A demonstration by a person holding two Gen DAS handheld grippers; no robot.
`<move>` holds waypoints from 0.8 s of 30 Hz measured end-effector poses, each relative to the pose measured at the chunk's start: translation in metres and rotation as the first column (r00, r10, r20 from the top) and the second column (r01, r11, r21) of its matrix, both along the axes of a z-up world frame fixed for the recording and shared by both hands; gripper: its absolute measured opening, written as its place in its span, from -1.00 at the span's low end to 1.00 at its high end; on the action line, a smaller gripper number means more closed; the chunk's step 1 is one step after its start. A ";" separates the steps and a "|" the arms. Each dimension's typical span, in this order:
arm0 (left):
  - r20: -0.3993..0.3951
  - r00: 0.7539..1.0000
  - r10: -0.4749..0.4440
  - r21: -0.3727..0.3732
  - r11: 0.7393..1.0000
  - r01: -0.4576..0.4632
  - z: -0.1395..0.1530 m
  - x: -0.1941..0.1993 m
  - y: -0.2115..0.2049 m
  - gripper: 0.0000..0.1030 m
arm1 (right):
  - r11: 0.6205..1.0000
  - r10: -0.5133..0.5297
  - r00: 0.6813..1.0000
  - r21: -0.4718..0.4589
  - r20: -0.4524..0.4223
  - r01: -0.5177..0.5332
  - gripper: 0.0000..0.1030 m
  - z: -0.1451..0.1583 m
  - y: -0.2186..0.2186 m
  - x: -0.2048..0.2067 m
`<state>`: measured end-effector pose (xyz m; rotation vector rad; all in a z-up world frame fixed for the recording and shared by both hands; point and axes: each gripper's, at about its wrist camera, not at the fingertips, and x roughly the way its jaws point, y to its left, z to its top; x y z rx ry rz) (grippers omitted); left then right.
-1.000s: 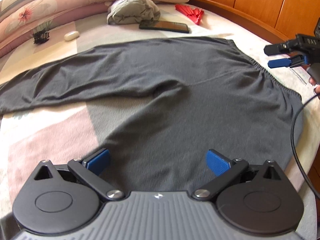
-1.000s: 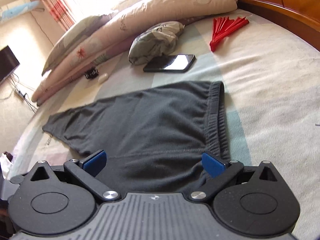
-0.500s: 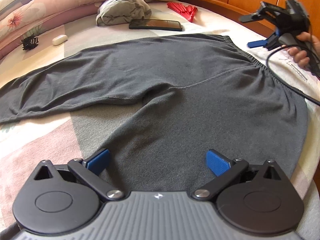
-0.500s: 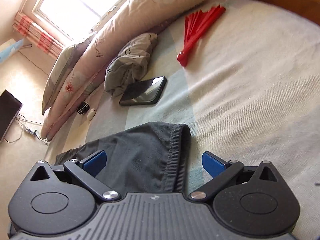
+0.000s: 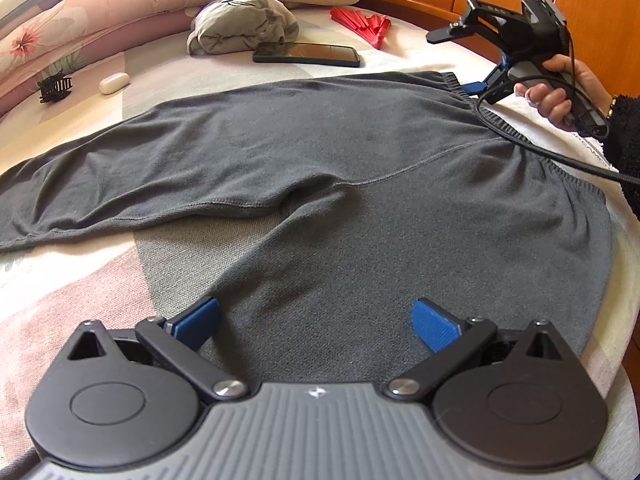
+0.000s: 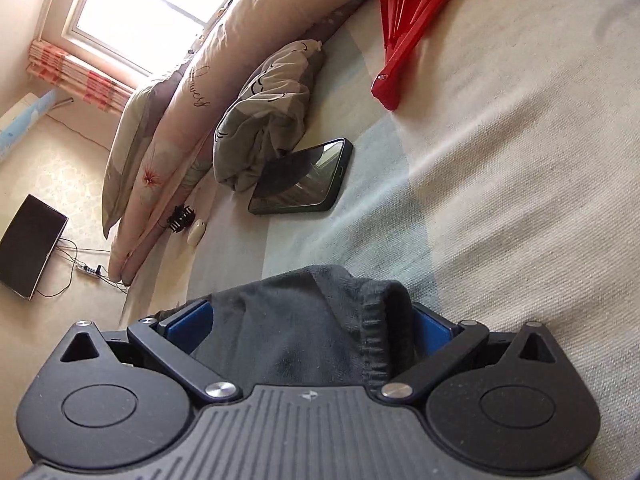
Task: Fold clothes
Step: 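Move the right gripper to the elastic waistband and close on it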
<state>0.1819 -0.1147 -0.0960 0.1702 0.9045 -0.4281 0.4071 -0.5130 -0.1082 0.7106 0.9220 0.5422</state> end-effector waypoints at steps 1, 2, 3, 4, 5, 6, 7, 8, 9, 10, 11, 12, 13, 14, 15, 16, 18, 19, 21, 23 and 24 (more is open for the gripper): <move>0.000 1.000 0.000 -0.003 1.000 0.000 0.000 0.000 0.000 0.98 | 1.000 0.019 1.000 0.007 -0.003 -0.019 1.00 0.000 0.001 -0.006; 0.001 1.000 0.001 -0.005 1.000 -0.001 0.000 0.000 0.001 0.98 | 0.999 0.039 0.999 0.017 -0.006 -0.039 1.00 0.000 0.001 -0.012; 0.002 1.000 0.000 -0.006 1.000 0.000 0.000 0.000 0.001 0.98 | 0.998 0.060 0.998 0.027 -0.010 -0.060 1.00 0.000 0.001 -0.018; 0.005 1.000 -0.001 -0.005 1.000 0.001 -0.001 0.000 0.000 0.98 | 0.996 0.081 0.997 0.037 -0.013 -0.080 1.00 0.000 0.002 -0.024; 0.008 1.000 -0.004 -0.002 1.000 0.004 -0.001 0.000 0.000 0.98 | 0.992 0.113 0.994 0.056 -0.014 -0.112 1.00 0.000 0.004 -0.030; 0.011 1.000 -0.006 0.000 1.000 0.006 -0.001 0.000 -0.001 0.98 | 0.988 0.145 0.989 0.061 -0.007 -0.144 1.00 0.000 0.007 -0.035; 0.014 1.000 -0.009 0.003 1.000 0.009 -0.002 -0.001 -0.002 0.98 | 0.986 0.162 0.987 0.043 0.005 -0.162 1.00 0.001 0.010 -0.037; 0.015 1.000 -0.008 0.005 1.000 0.008 -0.002 -0.001 -0.002 0.98 | 0.985 0.169 0.986 0.026 0.012 -0.169 1.00 0.002 0.013 -0.035; 0.015 1.000 -0.007 0.007 1.000 0.006 -0.002 -0.001 -0.002 0.98 | 0.986 0.164 0.986 0.034 0.010 -0.164 1.00 0.001 0.014 -0.030; 0.014 1.000 -0.006 0.006 1.000 0.006 -0.002 0.000 -0.002 0.98 | 0.986 0.157 0.988 0.047 0.007 -0.157 1.00 -0.001 0.014 -0.024; 0.013 1.000 -0.005 0.004 1.000 0.005 -0.001 0.000 -0.002 0.98 | 0.986 0.153 0.988 0.062 0.008 -0.153 1.00 -0.002 0.014 -0.016; 0.011 1.000 -0.005 0.001 1.000 0.005 -0.001 0.000 -0.002 0.98 | 0.986 0.149 0.989 0.077 0.010 -0.150 1.00 -0.002 0.014 -0.008; 0.011 1.000 -0.005 0.001 1.000 0.005 -0.001 0.000 -0.002 0.98 | 0.985 0.146 0.989 0.092 0.012 -0.147 1.00 -0.003 0.014 0.000; 0.013 1.000 -0.005 0.001 1.000 0.005 -0.001 0.000 -0.002 0.98 | 0.984 0.148 0.989 0.099 0.018 -0.149 1.00 -0.004 0.015 0.004; 0.014 1.000 -0.004 0.001 1.000 0.004 -0.002 0.000 -0.002 0.98 | 0.983 0.151 0.988 0.104 0.026 -0.153 1.00 -0.006 0.016 0.008; 0.015 1.000 -0.004 0.001 1.000 0.004 -0.002 0.000 -0.002 0.98 | 0.982 0.154 0.988 0.110 0.033 -0.156 1.00 -0.007 0.017 0.012; 0.017 1.000 -0.004 0.001 1.000 0.004 -0.002 0.001 -0.002 0.98 | 0.976 0.198 0.978 0.081 0.072 -0.204 1.00 -0.007 0.019 0.008; 0.018 1.000 -0.004 0.001 1.000 0.004 -0.003 0.001 -0.002 0.98 | 0.972 0.219 0.971 0.063 0.098 -0.226 0.95 -0.007 0.019 0.004; 0.020 1.000 -0.003 0.001 1.000 0.003 -0.003 0.001 -0.002 0.98 | 0.973 0.225 0.966 0.021 0.124 -0.230 0.68 -0.010 0.014 -0.001; 0.023 1.000 -0.003 0.001 1.000 0.003 -0.004 0.001 -0.002 0.98 | 0.977 0.197 0.975 0.057 0.105 -0.203 0.43 -0.015 0.003 0.003; 0.024 1.000 -0.003 0.001 1.000 0.003 -0.004 0.001 -0.002 0.98 | 0.979 0.181 0.979 0.079 0.094 -0.189 0.35 -0.017 -0.002 0.005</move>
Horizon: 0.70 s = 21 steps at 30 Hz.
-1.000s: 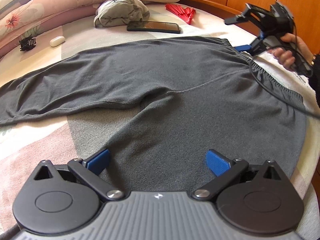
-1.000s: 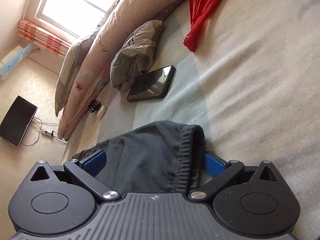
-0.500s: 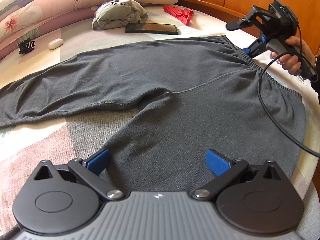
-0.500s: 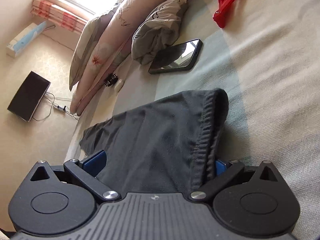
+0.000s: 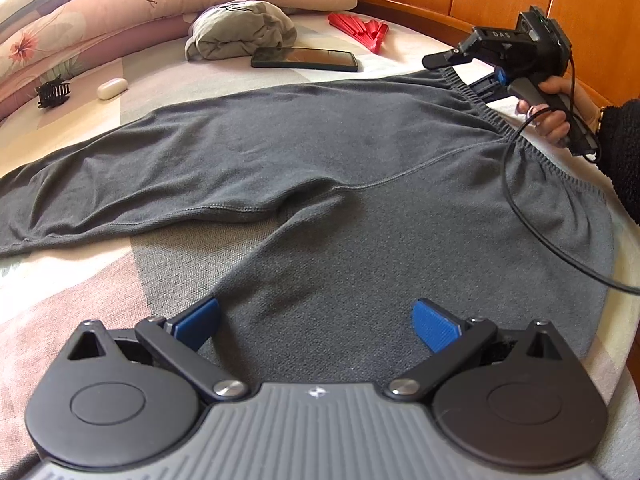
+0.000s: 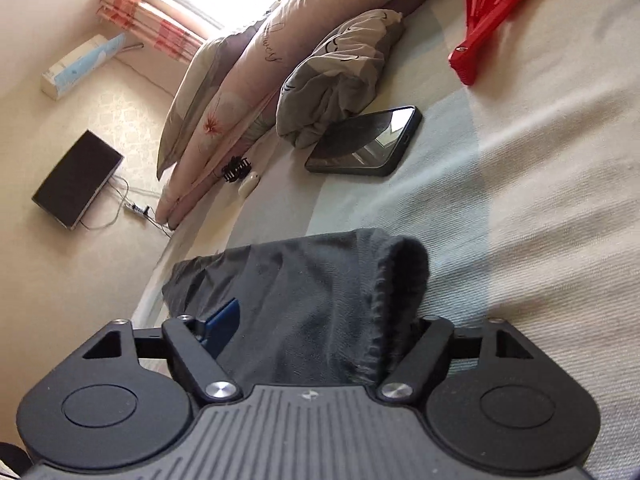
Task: Fold clothes
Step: 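Move the right gripper to the elastic waistband and close on it, then lift the grasped waistband up off the bed with the right gripper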
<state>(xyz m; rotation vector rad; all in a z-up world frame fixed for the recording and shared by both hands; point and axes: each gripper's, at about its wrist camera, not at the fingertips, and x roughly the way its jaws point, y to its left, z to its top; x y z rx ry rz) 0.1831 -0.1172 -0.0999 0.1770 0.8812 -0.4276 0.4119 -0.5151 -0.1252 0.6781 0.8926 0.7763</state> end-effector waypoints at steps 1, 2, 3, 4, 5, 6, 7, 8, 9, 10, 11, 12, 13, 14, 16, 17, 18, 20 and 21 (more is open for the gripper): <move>0.001 1.000 0.001 0.001 1.000 -0.001 0.000 0.000 0.000 0.98 | 1.000 -0.004 1.000 0.000 -0.008 0.004 0.22 -0.001 -0.001 0.003; 0.001 1.000 0.001 0.001 1.000 -0.001 0.000 0.000 0.000 0.98 | 1.000 -0.005 1.000 -0.003 -0.014 0.005 0.14 -0.002 -0.001 0.005; 0.001 1.000 0.002 0.002 1.000 -0.002 0.000 0.000 -0.001 0.98 | 1.000 -0.007 1.000 -0.007 -0.020 0.007 0.13 -0.003 -0.001 0.008; 0.002 1.000 0.003 0.003 1.000 -0.003 0.000 0.000 -0.001 0.98 | 1.000 -0.008 1.000 -0.010 -0.027 0.008 0.11 -0.003 -0.001 0.011; 0.002 1.000 0.004 0.003 1.000 -0.004 -0.001 -0.001 -0.001 0.98 | 1.000 -0.007 1.000 -0.013 -0.026 0.007 0.11 -0.004 0.000 0.013; 0.002 1.000 0.004 0.005 1.000 -0.004 -0.001 -0.001 -0.001 0.98 | 1.000 -0.006 1.000 -0.016 -0.024 0.006 0.10 -0.004 0.002 0.015; 0.001 1.000 0.004 0.007 1.000 -0.004 -0.001 -0.001 -0.002 0.98 | 1.000 -0.006 1.000 -0.019 -0.024 0.006 0.07 -0.004 0.004 0.017; 0.001 1.000 0.003 0.010 1.000 -0.003 0.000 -0.001 -0.002 0.98 | 1.000 -0.007 1.000 -0.022 -0.024 0.006 0.02 -0.005 0.005 0.019; -0.001 1.000 0.003 0.010 1.000 -0.003 0.000 0.000 -0.002 0.98 | 1.000 -0.004 1.000 -0.029 -0.022 0.004 -0.02 -0.006 0.006 0.020; -0.002 1.000 0.003 0.010 1.000 -0.003 0.000 0.000 -0.002 0.98 | 1.000 -0.001 1.000 -0.029 -0.019 0.001 -0.08 -0.006 0.005 0.019; -0.002 1.000 0.003 0.010 1.000 -0.003 0.000 0.000 -0.002 0.98 | 1.000 0.002 1.000 -0.028 -0.016 -0.002 -0.09 -0.007 0.004 0.017; -0.003 1.000 0.002 0.010 1.000 -0.002 0.000 0.001 -0.002 0.98 | 1.000 0.016 1.000 -0.023 -0.006 -0.016 -0.09 -0.008 0.002 0.016; -0.003 1.000 0.000 0.011 1.000 0.000 0.000 0.001 -0.001 0.98 | 0.999 0.030 1.000 -0.016 -0.001 -0.030 -0.10 -0.009 0.001 0.015; -0.003 1.000 -0.001 0.012 1.000 0.001 0.000 0.001 -0.001 0.98 | 0.999 0.044 0.999 -0.009 0.001 -0.044 -0.10 -0.009 0.000 0.014; -0.003 1.000 -0.003 0.013 1.000 0.003 0.000 0.002 -0.001 0.98 | 0.997 0.074 0.997 -0.009 -0.005 -0.074 -0.10 -0.008 0.000 0.016; -0.003 1.000 -0.004 0.013 1.000 0.005 -0.001 0.003 -0.001 0.98 | 0.996 0.091 0.996 -0.012 -0.010 -0.091 -0.10 -0.008 0.000 0.017; -0.002 1.000 -0.005 0.013 1.000 0.005 -0.001 0.003 -0.001 0.98 | 0.994 0.107 0.994 -0.015 -0.015 -0.108 -0.10 -0.008 0.001 0.018; 0.001 1.000 -0.005 0.013 1.000 0.005 -0.002 0.004 -0.002 0.98 | 0.992 0.127 0.991 -0.013 -0.031 -0.127 -0.17 -0.008 0.000 0.023; 0.002 1.000 -0.006 0.015 1.000 0.006 -0.002 0.004 -0.002 0.98 | 0.991 0.128 0.991 -0.028 -0.035 -0.129 -0.29 -0.009 0.001 0.024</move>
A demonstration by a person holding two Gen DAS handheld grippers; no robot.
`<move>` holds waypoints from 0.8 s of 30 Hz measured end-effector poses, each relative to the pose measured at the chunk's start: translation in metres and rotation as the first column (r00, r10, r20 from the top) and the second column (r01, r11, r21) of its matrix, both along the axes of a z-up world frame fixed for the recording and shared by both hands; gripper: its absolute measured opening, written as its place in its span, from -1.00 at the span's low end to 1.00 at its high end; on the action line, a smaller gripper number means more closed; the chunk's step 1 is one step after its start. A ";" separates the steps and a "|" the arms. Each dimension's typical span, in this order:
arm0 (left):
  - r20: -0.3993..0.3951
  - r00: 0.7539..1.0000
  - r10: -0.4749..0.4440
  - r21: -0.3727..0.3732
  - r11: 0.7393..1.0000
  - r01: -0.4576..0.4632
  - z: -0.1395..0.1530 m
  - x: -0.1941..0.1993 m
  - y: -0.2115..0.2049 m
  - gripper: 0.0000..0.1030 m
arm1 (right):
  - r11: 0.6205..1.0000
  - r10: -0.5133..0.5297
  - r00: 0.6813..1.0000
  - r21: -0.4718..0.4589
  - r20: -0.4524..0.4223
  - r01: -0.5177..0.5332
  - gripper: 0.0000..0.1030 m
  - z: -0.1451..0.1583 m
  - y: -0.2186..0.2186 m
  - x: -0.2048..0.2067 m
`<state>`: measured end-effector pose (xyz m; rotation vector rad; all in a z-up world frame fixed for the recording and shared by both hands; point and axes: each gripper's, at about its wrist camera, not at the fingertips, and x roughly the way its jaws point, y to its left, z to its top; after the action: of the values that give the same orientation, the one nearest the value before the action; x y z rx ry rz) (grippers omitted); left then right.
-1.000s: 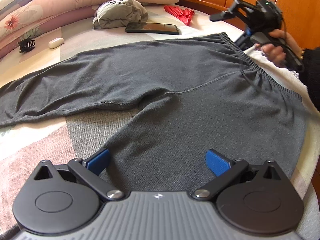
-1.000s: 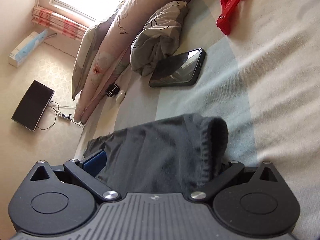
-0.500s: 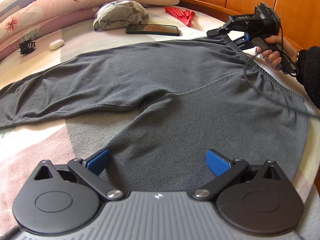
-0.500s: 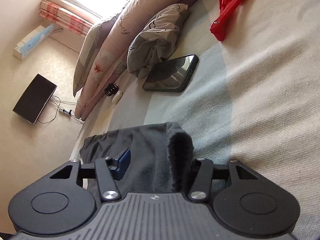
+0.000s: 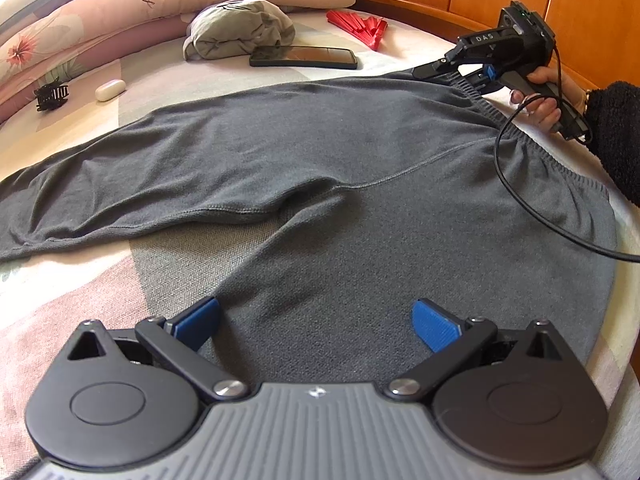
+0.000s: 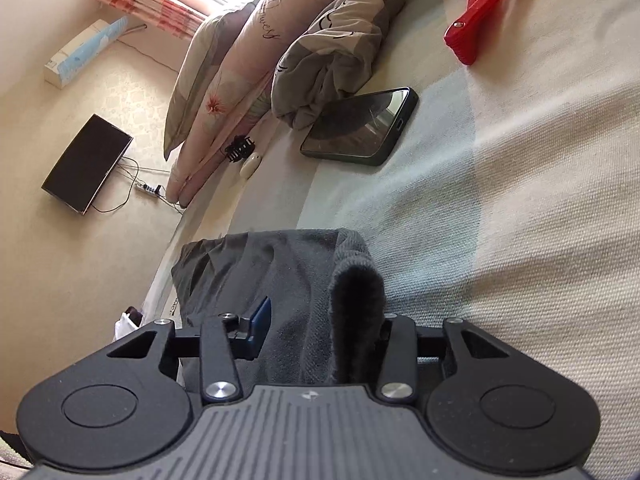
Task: Fold clothes
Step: 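Lift the grasped waistband up off the bed with the right gripper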
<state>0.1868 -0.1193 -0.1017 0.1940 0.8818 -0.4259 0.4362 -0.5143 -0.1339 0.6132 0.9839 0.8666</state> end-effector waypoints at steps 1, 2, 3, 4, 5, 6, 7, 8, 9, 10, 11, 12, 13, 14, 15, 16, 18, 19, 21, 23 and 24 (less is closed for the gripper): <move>0.002 1.000 -0.001 0.003 1.000 0.001 0.000 0.000 -0.001 0.98 | 1.000 -0.013 1.000 -0.011 -0.011 0.013 -0.64 -0.004 -0.001 0.002; 0.004 1.000 -0.002 0.006 1.000 0.002 0.000 0.000 -0.001 0.98 | 0.999 -0.030 0.999 -0.020 -0.025 0.029 -0.93 -0.008 -0.003 0.004; 0.005 1.000 -0.002 0.007 1.000 0.002 -0.001 0.000 -0.001 0.98 | 0.999 -0.034 0.999 -0.021 -0.019 0.033 -0.92 -0.009 -0.004 0.003; 0.004 1.000 -0.002 0.008 1.000 0.002 0.000 0.000 -0.001 0.98 | 0.999 -0.035 0.999 -0.021 -0.011 0.034 -0.92 -0.010 -0.004 0.002; 0.004 1.000 -0.002 0.008 1.000 0.002 0.000 0.000 -0.001 0.98 | 0.999 -0.033 0.999 -0.040 0.011 0.034 -0.92 -0.008 -0.002 0.000; 0.004 1.000 -0.002 0.009 1.000 0.002 0.000 0.000 -0.001 0.98 | 0.998 -0.031 0.999 -0.062 0.034 0.034 -0.92 -0.005 0.001 -0.002; 0.003 1.000 -0.001 0.009 1.000 0.001 0.000 0.000 -0.001 0.98 | 0.996 -0.033 0.998 -0.084 0.054 0.038 -0.92 -0.002 0.004 -0.005; 0.002 1.000 -0.001 0.011 1.000 0.000 0.000 0.000 -0.002 0.98 | 0.993 -0.036 0.997 -0.106 0.073 0.044 -0.91 0.001 0.007 -0.008; 0.001 1.000 0.000 0.013 1.000 0.000 0.001 0.001 -0.002 0.98 | 0.990 -0.040 0.995 -0.134 0.094 0.052 -0.91 0.005 0.011 -0.011; 0.001 1.000 0.000 0.015 1.000 -0.001 0.002 0.001 -0.003 0.98 | 0.985 -0.044 0.993 -0.163 0.114 0.062 -0.90 0.009 0.015 -0.014; 0.001 1.000 0.001 0.017 1.000 -0.001 0.002 0.001 -0.003 0.98 | 0.978 -0.042 0.989 -0.195 0.140 0.069 -0.87 0.013 0.020 -0.018; 0.001 1.000 0.001 0.019 1.000 -0.001 0.003 0.002 -0.004 0.98 | 0.971 -0.038 0.985 -0.227 0.166 0.075 -0.85 0.017 0.025 -0.023; 0.004 1.000 -0.001 0.022 1.000 0.001 0.004 0.003 -0.004 0.98 | 0.965 -0.031 0.982 -0.249 0.185 0.078 -0.85 0.021 0.028 -0.026; 0.007 1.000 -0.003 0.026 1.000 0.003 0.005 0.004 -0.005 0.98 | 0.960 -0.024 0.979 -0.268 0.202 0.079 -0.85 0.025 0.032 -0.029; 0.011 1.000 -0.006 0.030 1.000 0.006 0.006 0.005 -0.005 0.98 | 0.959 -0.018 0.976 -0.273 0.216 0.078 -0.85 0.028 0.033 -0.032; 0.015 1.000 -0.008 0.034 0.999 0.008 0.007 0.006 -0.006 0.98 | 0.959 -0.012 0.973 -0.274 0.229 0.076 -0.85 0.032 0.034 -0.035; 0.025 1.000 -0.015 0.042 0.999 0.014 0.011 0.008 -0.007 0.98 | 0.958 0.000 0.967 -0.278 0.254 0.073 -0.85 0.038 0.037 -0.040; 0.033 0.999 -0.019 0.046 0.999 0.018 0.013 0.010 -0.008 0.98 | 0.957 0.006 0.964 -0.280 0.267 0.071 -0.85 0.042 0.038 -0.043; 0.049 0.998 -0.031 0.057 0.998 0.029 0.017 0.013 -0.011 0.98 | 0.957 0.019 0.958 -0.281 0.285 0.065 -0.85 0.048 0.040 -0.047; 0.067 0.997 -0.049 0.075 0.996 0.044 0.021 0.016 -0.015 0.98 | 0.958 0.032 0.953 -0.282 0.302 0.058 -0.85 0.053 0.041 -0.051; 0.076 0.995 -0.062 0.086 0.995 0.055 0.023 0.018 -0.017 0.98 | 0.957 0.037 0.951 -0.285 0.308 0.055 -0.85 0.055 0.043 -0.053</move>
<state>0.2048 -0.1358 -0.0787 0.3129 0.8184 -0.4332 0.3831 -0.4715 -0.0786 0.2192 0.7995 0.7637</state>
